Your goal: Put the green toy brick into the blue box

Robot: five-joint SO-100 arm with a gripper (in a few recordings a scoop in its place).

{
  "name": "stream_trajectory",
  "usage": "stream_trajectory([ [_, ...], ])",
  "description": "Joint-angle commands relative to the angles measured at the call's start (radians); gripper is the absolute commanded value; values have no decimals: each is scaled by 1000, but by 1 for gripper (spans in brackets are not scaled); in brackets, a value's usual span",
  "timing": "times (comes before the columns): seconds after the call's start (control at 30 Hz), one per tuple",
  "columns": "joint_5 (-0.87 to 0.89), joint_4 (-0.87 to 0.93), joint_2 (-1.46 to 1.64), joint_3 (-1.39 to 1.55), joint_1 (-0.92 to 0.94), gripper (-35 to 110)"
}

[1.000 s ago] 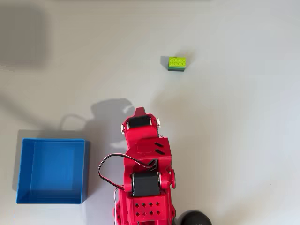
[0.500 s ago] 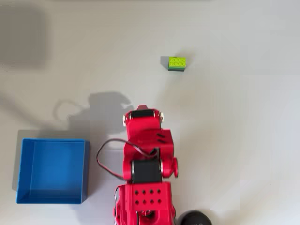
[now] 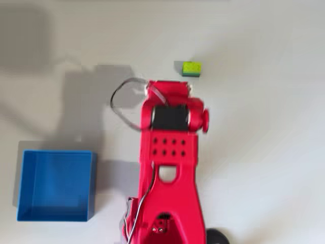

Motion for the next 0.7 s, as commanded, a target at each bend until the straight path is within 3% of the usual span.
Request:
stream_trajectory([
  [0.0, -52, 46, -78, -138, 41, 15],
  [0.27, -127, 46, -212, -215, 101, 32],
  [0.67, -117, 44, -466, -453, 144, 30],
])
